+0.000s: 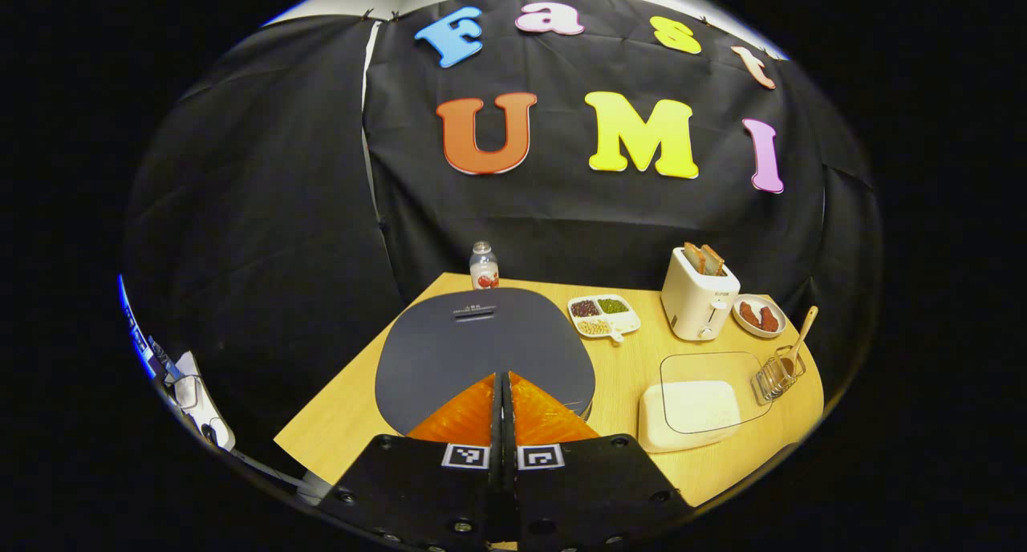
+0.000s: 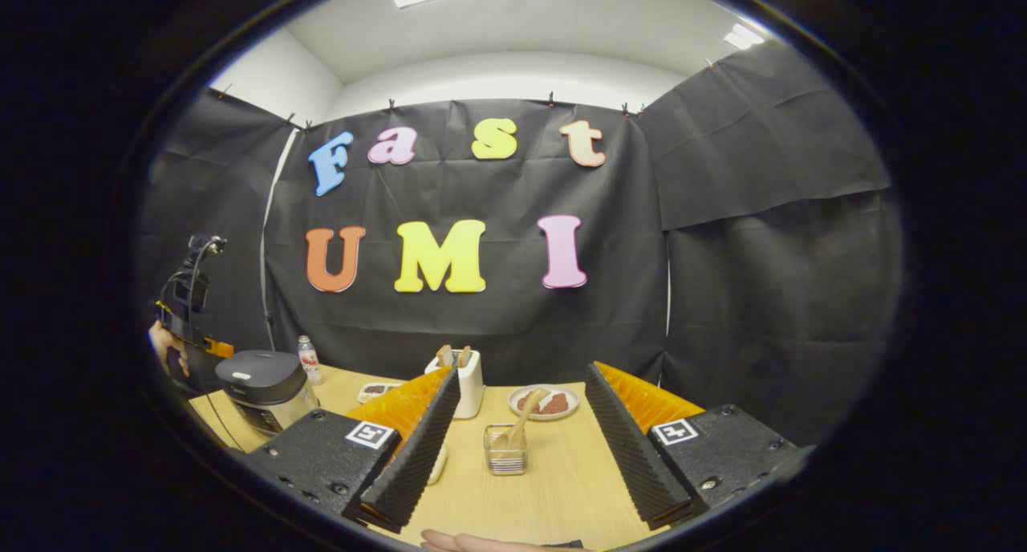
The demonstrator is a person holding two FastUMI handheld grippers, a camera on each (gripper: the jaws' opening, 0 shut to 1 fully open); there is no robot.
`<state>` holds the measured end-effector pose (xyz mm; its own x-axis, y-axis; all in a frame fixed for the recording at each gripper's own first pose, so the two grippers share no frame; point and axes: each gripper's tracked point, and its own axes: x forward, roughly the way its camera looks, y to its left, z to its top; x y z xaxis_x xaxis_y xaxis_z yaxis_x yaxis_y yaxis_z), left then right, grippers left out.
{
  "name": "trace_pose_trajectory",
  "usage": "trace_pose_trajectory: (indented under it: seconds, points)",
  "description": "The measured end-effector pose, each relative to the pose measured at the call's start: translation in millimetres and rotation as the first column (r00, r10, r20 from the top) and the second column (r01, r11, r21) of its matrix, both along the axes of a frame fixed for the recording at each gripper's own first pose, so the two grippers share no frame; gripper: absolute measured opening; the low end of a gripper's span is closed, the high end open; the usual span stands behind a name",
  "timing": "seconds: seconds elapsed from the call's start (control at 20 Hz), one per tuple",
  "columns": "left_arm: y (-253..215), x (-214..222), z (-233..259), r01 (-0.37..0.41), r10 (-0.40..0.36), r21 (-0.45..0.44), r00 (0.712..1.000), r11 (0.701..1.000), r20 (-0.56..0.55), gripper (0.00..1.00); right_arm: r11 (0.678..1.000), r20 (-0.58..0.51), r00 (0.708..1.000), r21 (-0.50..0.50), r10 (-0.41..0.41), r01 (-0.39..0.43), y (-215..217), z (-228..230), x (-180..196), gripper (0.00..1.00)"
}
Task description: Close the left gripper, press the button to open the rice cooker; take a wooden spoon from the chopstick holder with the right hand, scoop a spoonful of rice and pour it into the rice cooker, then put the wooden spoon back into the chopstick holder.
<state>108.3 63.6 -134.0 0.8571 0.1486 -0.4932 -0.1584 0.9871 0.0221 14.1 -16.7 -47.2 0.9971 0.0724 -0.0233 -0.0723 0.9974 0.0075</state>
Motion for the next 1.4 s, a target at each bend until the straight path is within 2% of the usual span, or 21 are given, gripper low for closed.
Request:
trace_pose_trajectory:
  seconds: [0.15, 0.2, 0.35, 0.45, 0.5, 0.55, 0.6, 0.85, 1.0, 1.15, 1.2, 1.25, 1.3, 1.35, 1.4]
  points:
    - [12.8, 6.6, -19.3, -0.042, 0.044, 0.028, 0.998, 0.999, -0.051, 0.00, 1.000, -0.010, 1.000, -0.009, -0.017, 0.017, -8.0, -8.4, 5.0, 0.94]
    - [13.0, 6.8, -23.2, -0.038, 0.041, 0.035, 0.997, 0.999, -0.060, 0.00, 1.000, -0.013, 1.000, -0.015, -0.013, 0.013, -8.7, -10.2, 5.6, 1.00]
    - [9.8, 5.8, -31.7, -0.045, 0.045, -0.001, 0.995, 0.999, -0.091, 0.00, 1.000, -0.027, 1.000, -0.019, -0.011, 0.010, -10.3, -18.0, 8.9, 1.00]
    - [10.9, 3.0, -38.5, -0.037, 0.038, 0.014, 0.992, 0.999, -0.118, 0.00, 1.000, -0.035, 0.999, -0.017, 0.018, -0.019, -3.3, -22.4, 9.3, 1.00]
    - [12.2, 2.2, -40.0, -0.032, 0.034, 0.021, 0.992, 0.999, -0.121, 0.00, 0.999, -0.038, 0.999, -0.017, 0.030, -0.031, 0.0, -24.7, 8.3, 0.94]
    - [11.2, 3.1, -40.1, -0.043, 0.044, 0.009, 0.991, 0.999, -0.124, 0.00, 0.999, -0.041, 0.999, -0.018, 0.036, -0.037, 1.2, -26.8, 8.7, 1.00]
    - [10.6, 1.6, -42.6, -0.057, 0.055, -0.010, 0.988, 0.998, -0.141, 0.00, 0.999, -0.043, 0.998, -0.022, 0.039, -0.040, 2.4, -28.5, 8.1, 1.00]
    - [11.9, 1.9, -42.8, -0.069, 0.067, -0.018, 0.991, 0.997, -0.119, 0.00, 0.998, -0.051, 0.998, -0.042, 0.037, -0.039, 2.8, -32.1, 0.6, 1.00]
    - [10.9, 0.9, -42.3, -0.051, 0.049, -0.018, 0.993, 0.999, -0.110, 0.00, 0.997, -0.027, 1.000, -0.071, 0.000, -0.002, -7.5, -24.5, -5.5, 1.00]
    - [14.4, -0.9, -25.6, -0.068, 0.065, -0.057, 0.996, 0.996, -0.057, 0.00, 0.997, -0.004, 1.000, -0.074, -0.020, 0.020, -11.8, -22.0, -15.9, 1.00]
    - [15.8, -2.8, -11.4, -0.087, 0.087, -0.062, 0.996, 0.994, -0.001, 0.00, 0.997, -0.006, 1.000, -0.073, -0.018, 0.017, -11.8, -23.1, -18.2, 1.00]
    - [17.7, -3.0, 3.5, -0.090, 0.094, -0.061, 0.994, 0.994, 0.062, 0.00, 0.997, -0.010, 1.000, -0.074, -0.016, 0.015, -12.3, -24.7, -19.5, 0.94]
    - [19.2, -2.8, 18.6, -0.091, 0.097, -0.050, 0.988, 0.995, 0.117, 0.04, 0.997, -0.013, 1.000, -0.075, -0.016, 0.015, -13.3, -25.5, -20.3, 0.94]
    - [18.2, -11.7, 29.7, -0.084, 0.090, -0.047, 0.985, 0.995, 0.150, 0.27, 0.997, -0.017, 1.000, -0.077, -0.016, 0.015, -14.1, -26.8, -21.5, 0.94]
    - [16.1, -16.3, 41.8, -0.081, 0.086, -0.039, 0.979, 0.996, 0.185, 0.50, 0.997, -0.019, 1.000, -0.076, -0.017, 0.015, -14.0, -27.3, -21.4, 1.00]
